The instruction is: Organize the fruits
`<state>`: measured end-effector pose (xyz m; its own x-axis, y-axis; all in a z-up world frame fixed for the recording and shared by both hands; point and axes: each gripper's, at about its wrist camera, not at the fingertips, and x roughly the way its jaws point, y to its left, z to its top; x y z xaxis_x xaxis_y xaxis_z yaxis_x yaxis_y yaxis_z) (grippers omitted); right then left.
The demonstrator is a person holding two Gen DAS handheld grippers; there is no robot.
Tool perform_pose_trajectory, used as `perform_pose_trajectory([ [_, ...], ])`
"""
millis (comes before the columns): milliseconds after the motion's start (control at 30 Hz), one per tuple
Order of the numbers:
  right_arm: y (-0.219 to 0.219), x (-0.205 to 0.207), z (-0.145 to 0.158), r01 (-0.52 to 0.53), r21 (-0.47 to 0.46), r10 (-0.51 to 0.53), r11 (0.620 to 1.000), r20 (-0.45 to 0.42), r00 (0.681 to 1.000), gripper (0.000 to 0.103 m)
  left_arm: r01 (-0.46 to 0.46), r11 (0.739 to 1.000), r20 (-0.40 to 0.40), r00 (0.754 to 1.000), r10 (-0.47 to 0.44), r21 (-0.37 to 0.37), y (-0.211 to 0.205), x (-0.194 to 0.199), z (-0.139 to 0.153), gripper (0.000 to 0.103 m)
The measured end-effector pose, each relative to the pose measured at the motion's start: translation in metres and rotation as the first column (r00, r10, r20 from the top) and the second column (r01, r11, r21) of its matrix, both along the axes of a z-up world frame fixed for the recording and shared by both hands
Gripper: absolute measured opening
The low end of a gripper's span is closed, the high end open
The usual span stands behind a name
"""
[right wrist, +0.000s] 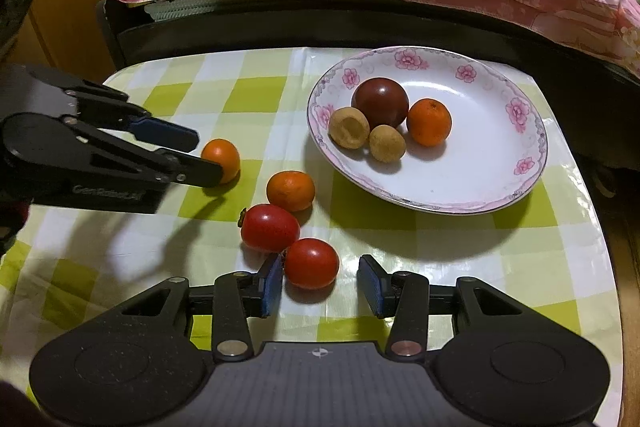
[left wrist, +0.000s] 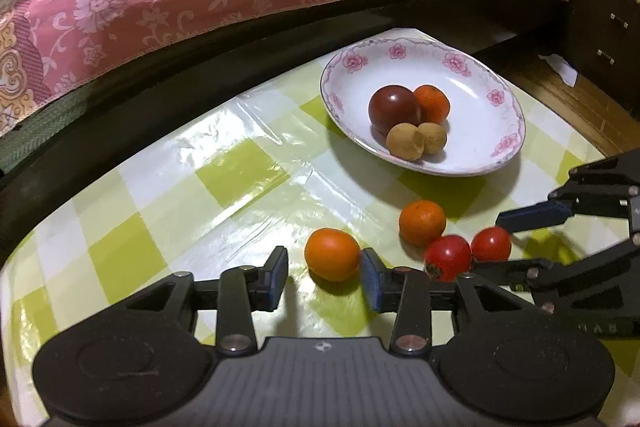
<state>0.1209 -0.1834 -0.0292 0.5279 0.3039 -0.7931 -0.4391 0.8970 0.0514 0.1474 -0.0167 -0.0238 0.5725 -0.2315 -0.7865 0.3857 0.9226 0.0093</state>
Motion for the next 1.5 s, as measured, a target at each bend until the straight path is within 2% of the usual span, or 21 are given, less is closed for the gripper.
perform_pose_trajectory([
  [100,0.0,0.001,0.0,0.003,-0.003,-0.003,1.0,0.0,1.0,0.039,0.018,1.0,0.005,1.0,-0.018,0.012,-0.006,0.002,-0.004,0.049],
  [167,0.0,0.001,0.0,0.002,0.004,-0.002,1.0,-0.003,1.0,0.034,0.026,1.0,0.006,1.0,-0.026,0.017,-0.01,0.003,-0.006,0.049],
  [300,0.0,0.001,0.001,0.005,0.012,-0.005,1.0,-0.007,1.0,0.03,0.034,0.999,-0.003,0.999,-0.034,0.029,-0.015,0.008,-0.012,0.049],
  [433,-0.002,0.001,0.001,0.007,0.024,-0.007,1.0,-0.015,1.0,0.025,0.024,1.0,-0.002,1.0,-0.024,0.013,-0.014,0.013,-0.013,0.049],
  [533,-0.002,0.001,0.001,0.011,0.027,-0.011,1.0,-0.018,1.0,0.025,0.018,1.0,-0.001,1.0,-0.018,0.008,-0.014,0.014,-0.012,0.047],
  [633,-0.003,0.001,0.001,0.013,0.032,-0.012,0.999,-0.02,1.0,0.024,0.016,1.0,0.002,1.0,-0.016,0.014,-0.014,0.013,-0.012,0.04],
  [933,-0.007,-0.002,0.002,0.014,0.024,-0.014,1.0,-0.031,0.999,0.024,0.018,1.0,-0.032,0.999,-0.017,0.01,-0.001,-0.01,-0.007,0.04],
  [1167,-0.001,-0.008,0.001,-0.007,-0.016,0.007,1.0,-0.009,1.0,0.025,0.06,0.998,-0.055,0.997,-0.059,0.01,-0.002,-0.035,-0.007,0.04],
  [1367,-0.002,-0.008,0.001,-0.009,-0.015,0.009,1.0,-0.008,1.0,0.027,0.067,0.997,-0.042,0.997,-0.066,0.024,-0.002,-0.039,-0.009,0.042],
  [1500,-0.001,-0.008,0.001,-0.014,-0.023,0.014,1.0,-0.006,1.0,0.028,0.058,0.998,-0.038,0.998,-0.057,0.038,-0.002,-0.041,-0.009,0.046],
])
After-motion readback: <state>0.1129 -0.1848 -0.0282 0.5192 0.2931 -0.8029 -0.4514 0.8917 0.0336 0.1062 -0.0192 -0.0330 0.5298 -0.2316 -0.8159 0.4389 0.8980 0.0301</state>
